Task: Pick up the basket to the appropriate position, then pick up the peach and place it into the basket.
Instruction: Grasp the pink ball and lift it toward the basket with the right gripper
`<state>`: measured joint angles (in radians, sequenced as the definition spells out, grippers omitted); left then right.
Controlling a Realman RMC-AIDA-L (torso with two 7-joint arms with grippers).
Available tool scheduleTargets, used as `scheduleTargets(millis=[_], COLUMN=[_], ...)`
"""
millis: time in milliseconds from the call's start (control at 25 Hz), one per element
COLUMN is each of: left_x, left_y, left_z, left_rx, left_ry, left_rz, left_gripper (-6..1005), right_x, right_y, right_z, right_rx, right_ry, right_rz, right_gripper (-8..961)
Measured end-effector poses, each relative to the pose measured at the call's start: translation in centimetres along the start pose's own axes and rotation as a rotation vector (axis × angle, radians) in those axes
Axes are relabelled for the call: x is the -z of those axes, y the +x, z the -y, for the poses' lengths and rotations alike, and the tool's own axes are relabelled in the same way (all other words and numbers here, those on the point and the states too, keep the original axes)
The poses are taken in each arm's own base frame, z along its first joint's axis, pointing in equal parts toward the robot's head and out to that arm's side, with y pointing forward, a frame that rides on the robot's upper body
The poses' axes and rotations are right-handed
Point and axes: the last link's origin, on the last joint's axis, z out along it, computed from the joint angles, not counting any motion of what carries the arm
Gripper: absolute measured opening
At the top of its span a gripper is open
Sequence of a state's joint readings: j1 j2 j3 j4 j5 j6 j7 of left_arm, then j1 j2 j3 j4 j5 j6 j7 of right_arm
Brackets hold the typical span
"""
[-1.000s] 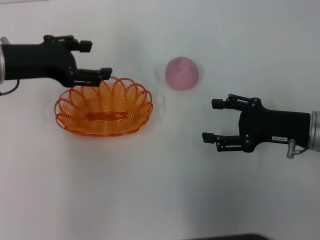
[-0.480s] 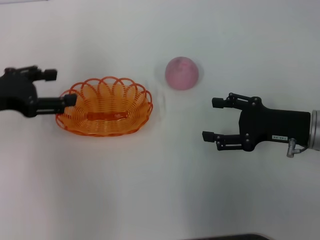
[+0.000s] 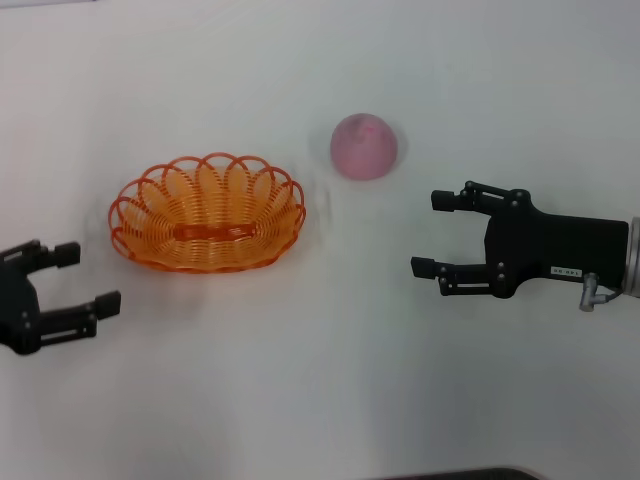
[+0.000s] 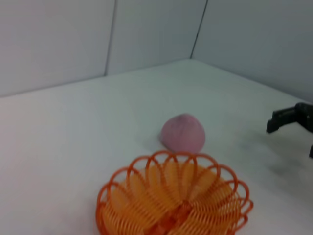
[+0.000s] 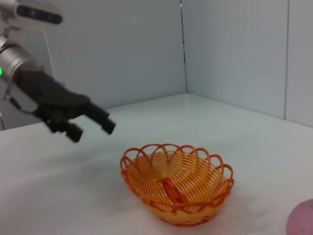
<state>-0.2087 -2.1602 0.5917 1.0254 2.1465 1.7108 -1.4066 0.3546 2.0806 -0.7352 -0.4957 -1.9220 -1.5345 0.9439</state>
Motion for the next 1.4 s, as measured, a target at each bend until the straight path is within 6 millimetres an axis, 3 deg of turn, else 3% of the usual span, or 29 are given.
scheduleTargets(millis=[120,600,1000,1400], left_x=[0.1,0.1,-0.1,-0.1], left_y=[-1.3,-2.3,-2.8,-3.1], left_z=[-0.2,-0.4,-0.7,-0.9], left_rx=[0.012,0.028,0.03,0.014], left_ry=[0.021,0.03,0.023,0.024], left_rz=[-0.018,-0.026,-0.031,-0.032], left_gripper=[859,859,858,858], right_x=[0.0,0.4,2.2,2.7], right_y=[0.0,-0.7,-4.2,-7.5], right_z=[0.0,0.4,2.7,4.5], right_rx=[0.002,-0.087,-0.402,-0.326], right_ry=[0.002,-0.024,-0.059,-0.036], right_rz=[0.0,-0.022,-0.284,-0.405], right_gripper=[911,912,912,916])
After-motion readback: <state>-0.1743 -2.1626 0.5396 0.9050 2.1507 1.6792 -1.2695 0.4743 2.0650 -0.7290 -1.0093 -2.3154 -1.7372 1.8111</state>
